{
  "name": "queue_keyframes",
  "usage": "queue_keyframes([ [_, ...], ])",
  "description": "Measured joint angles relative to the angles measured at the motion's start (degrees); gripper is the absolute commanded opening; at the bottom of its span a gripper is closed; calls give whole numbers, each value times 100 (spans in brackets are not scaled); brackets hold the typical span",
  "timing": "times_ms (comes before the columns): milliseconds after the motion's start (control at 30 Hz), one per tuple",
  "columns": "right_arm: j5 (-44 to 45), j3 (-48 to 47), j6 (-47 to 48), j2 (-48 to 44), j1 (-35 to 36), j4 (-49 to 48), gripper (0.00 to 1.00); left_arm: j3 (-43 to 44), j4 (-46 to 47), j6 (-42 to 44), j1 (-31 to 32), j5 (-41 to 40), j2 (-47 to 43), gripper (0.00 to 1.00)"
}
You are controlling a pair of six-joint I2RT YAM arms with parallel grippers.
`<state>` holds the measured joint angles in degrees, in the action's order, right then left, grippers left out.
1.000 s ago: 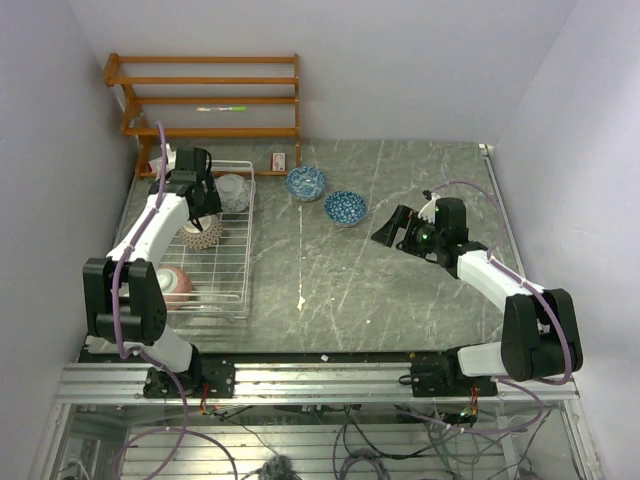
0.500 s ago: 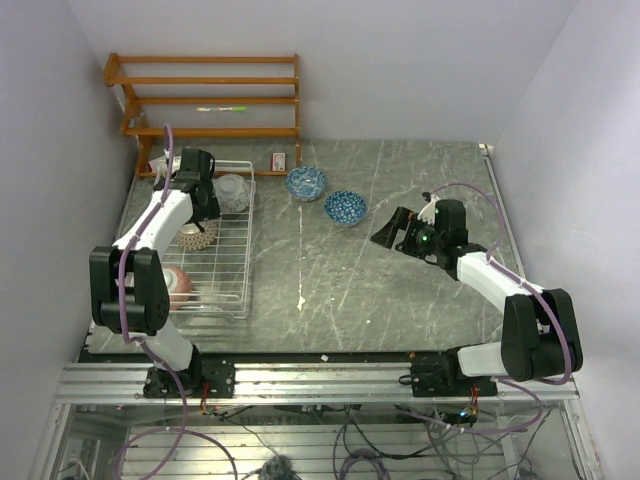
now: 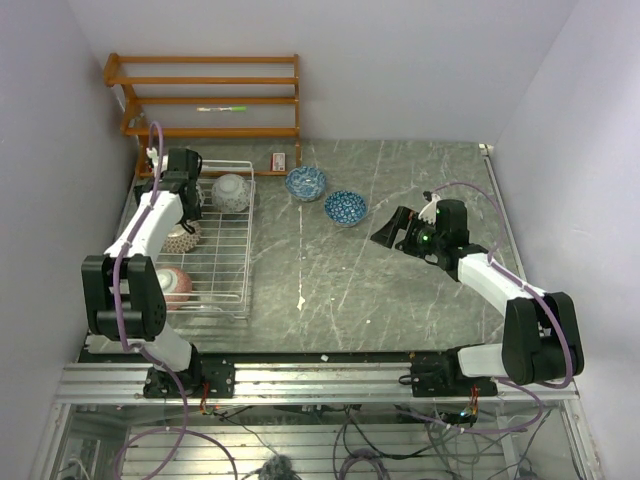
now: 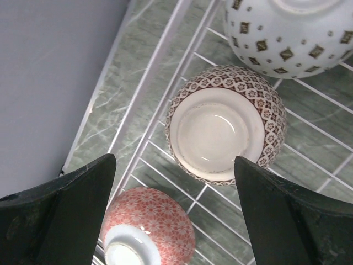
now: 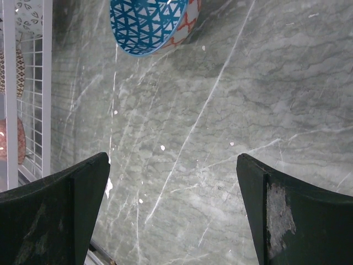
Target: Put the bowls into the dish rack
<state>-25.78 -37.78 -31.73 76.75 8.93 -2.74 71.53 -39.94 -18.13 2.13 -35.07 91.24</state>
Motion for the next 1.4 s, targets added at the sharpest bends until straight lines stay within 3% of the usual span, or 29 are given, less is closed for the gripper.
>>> queue_keyframes([
  [400,4,0,-2,-22,2,0,100,-2,-42,76,-308,-304,-227,99],
  [633,9,7,-4,-22,2,-2,100,-240,282,52,-280,833,-1062,93],
  [733,15,26,-9,-22,0,0,100,-151,468,52,-35,1266,-1165,93],
  [1000,96,35,-20,-33,2,13,100,-120,1016,-28,951,2500,-315,92],
  [1233,111,42,-20,-46,0,24,100,-149,1204,-278,1071,2647,-28,92],
  [1400,232,59,-61,-76,-9,57,100,-7,1506,-177,1958,2608,-179,95],
])
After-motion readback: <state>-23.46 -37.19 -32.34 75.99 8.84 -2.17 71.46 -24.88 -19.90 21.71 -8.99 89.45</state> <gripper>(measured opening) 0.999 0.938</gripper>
